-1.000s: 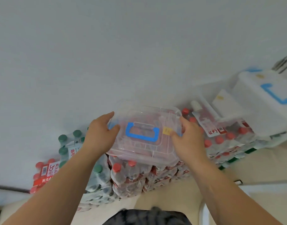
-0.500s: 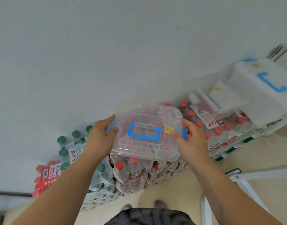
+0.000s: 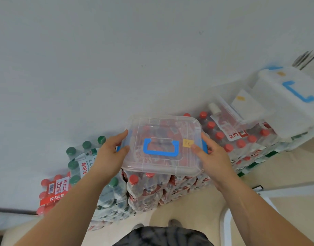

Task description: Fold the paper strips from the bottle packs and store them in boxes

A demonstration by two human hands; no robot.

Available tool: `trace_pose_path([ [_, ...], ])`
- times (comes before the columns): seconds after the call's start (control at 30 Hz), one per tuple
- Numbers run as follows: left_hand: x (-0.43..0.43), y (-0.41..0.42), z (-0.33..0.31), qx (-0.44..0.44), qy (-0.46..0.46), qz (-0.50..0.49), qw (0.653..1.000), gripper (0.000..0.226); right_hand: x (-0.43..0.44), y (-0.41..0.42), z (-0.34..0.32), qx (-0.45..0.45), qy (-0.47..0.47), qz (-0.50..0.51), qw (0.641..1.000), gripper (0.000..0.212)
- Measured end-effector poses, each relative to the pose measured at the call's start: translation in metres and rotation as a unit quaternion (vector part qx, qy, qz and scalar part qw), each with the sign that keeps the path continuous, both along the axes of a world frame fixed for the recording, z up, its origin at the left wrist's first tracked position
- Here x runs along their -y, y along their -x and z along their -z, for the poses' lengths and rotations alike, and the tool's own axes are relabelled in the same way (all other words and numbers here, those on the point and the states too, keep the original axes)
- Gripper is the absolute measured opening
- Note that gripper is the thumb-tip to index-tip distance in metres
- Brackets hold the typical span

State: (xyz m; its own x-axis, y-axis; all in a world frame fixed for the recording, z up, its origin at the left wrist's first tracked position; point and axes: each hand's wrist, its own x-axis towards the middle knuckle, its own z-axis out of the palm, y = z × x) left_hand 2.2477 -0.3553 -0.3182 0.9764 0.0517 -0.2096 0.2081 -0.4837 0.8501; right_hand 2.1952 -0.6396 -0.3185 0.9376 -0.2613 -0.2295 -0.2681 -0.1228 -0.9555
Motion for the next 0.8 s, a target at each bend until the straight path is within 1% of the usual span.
trace_pose_path([
  [0.07,0.001,0.001,0.002,0.045,-0.026,-0.011,0.999,0.051,0.0,-0.003,0.0,0.007,0.006,0.011,1.0,0.047],
  [0.1,0.003,0.001,0.003,0.061,-0.034,-0.022,0.997,0.053,0.0,-0.004,0.001,0.01,0.015,0.031,0.999,0.052],
  [0.13,0.005,0.001,0.003,0.053,-0.024,-0.04,0.998,0.057,-0.002,-0.005,0.001,0.006,0.025,0.058,0.998,0.059],
  [0.17,0.008,0.001,0.003,0.032,-0.001,-0.06,0.998,0.059,-0.004,-0.004,0.001,0.008,0.029,0.084,0.996,0.06],
  [0.23,0.011,0.004,0.003,-0.008,0.034,-0.084,0.996,0.056,-0.008,-0.003,0.004,0.025,0.033,0.109,0.993,0.041],
  [0.27,0.011,0.006,0.003,-0.004,0.024,-0.086,0.996,0.053,-0.01,-0.002,0.006,0.033,0.042,0.109,0.993,0.036],
  [0.33,0.01,0.006,0.004,0.024,-0.007,-0.095,0.995,0.052,-0.014,0.0,0.009,0.041,0.077,0.104,0.991,0.035],
  [0.4,0.013,0.005,0.001,0.047,-0.025,-0.105,0.993,0.057,-0.014,-0.001,0.007,0.046,0.117,0.105,0.986,0.034],
  [0.43,0.014,0.003,0.0,0.056,-0.028,-0.107,0.992,0.055,-0.013,-0.002,0.006,0.048,0.131,0.105,0.985,0.03],
  [0.5,0.02,0.001,-0.002,0.073,-0.035,-0.106,0.991,0.044,-0.013,-0.004,0.002,0.048,0.145,0.099,0.983,0.023],
  [0.57,0.026,-0.001,-0.003,0.08,-0.039,-0.102,0.991,0.037,-0.01,-0.004,-0.001,0.047,0.136,0.096,0.985,0.013],
  [0.63,0.032,-0.007,-0.004,0.077,-0.03,-0.092,0.992,0.035,-0.005,-0.004,-0.005,0.049,0.112,0.113,0.986,0.013],
  [0.7,0.042,-0.018,-0.007,0.073,-0.029,-0.07,0.994,0.035,0.005,-0.006,-0.009,0.056,0.077,0.151,0.984,0.006],
  [0.8,0.063,-0.04,-0.015,0.053,-0.012,-0.032,0.998,0.041,0.029,-0.012,-0.007,0.038,0.034,0.216,0.975,0.009],
])
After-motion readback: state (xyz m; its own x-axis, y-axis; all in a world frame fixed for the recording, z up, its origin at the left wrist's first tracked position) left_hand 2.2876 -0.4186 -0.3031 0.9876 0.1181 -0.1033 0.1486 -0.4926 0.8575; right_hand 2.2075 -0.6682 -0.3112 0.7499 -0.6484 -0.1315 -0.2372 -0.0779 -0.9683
